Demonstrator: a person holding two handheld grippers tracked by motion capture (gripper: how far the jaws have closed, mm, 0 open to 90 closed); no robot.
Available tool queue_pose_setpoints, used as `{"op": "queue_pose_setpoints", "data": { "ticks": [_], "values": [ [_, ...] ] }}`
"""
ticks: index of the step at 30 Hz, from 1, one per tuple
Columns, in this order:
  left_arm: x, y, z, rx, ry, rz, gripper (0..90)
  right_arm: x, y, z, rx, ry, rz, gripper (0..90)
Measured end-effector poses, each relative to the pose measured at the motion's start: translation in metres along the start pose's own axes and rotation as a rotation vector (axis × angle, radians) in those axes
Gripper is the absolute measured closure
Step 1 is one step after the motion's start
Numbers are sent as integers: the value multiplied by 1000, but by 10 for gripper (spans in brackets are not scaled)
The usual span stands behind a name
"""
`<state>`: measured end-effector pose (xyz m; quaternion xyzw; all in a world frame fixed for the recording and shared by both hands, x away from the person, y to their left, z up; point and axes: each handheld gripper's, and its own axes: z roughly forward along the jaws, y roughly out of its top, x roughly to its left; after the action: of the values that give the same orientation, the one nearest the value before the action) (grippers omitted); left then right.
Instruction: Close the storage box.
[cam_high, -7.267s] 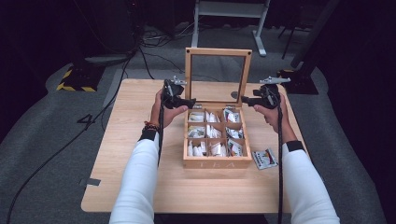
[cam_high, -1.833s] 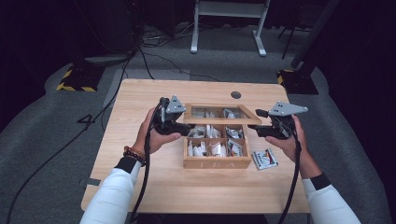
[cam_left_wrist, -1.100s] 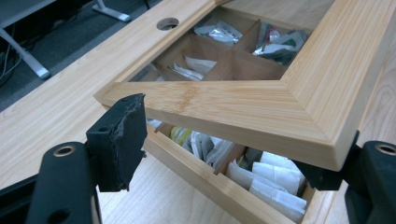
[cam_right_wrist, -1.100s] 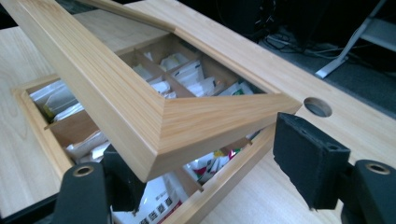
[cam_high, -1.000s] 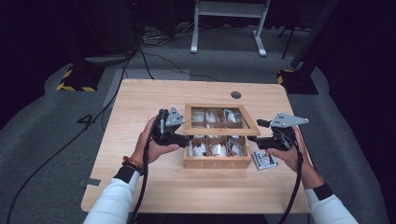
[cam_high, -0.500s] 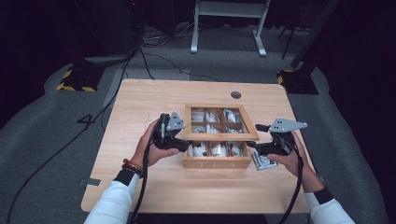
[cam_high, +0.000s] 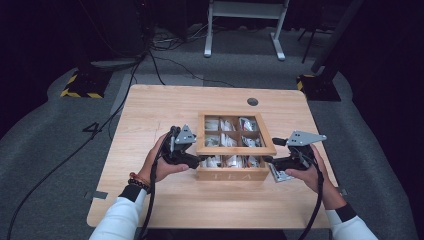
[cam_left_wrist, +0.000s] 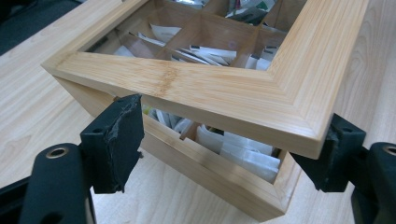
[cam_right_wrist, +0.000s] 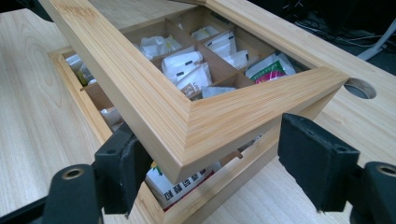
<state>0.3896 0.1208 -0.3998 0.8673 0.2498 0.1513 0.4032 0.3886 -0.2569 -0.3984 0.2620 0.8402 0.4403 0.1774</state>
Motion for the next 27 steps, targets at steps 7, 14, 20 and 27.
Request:
{"op": "queue_pose_setpoints", "data": {
  "ticks": [7, 14, 20, 27],
  "values": [
    [-2, -6, 2, 6, -6, -9, 223, 2, -5, 3, 16, 5, 9, 262],
    [-4, -12, 5, 10, -10, -23, 208, 2, -11, 4, 27, 24, 26, 271],
    [-6, -16, 7, 11, -14, -24, 207, 4, -15, 4, 32, 26, 29, 275],
    [-8, -21, 7, -3, -21, -38, 207, 8, -20, 3, 28, 30, 26, 299]
  ]
}}
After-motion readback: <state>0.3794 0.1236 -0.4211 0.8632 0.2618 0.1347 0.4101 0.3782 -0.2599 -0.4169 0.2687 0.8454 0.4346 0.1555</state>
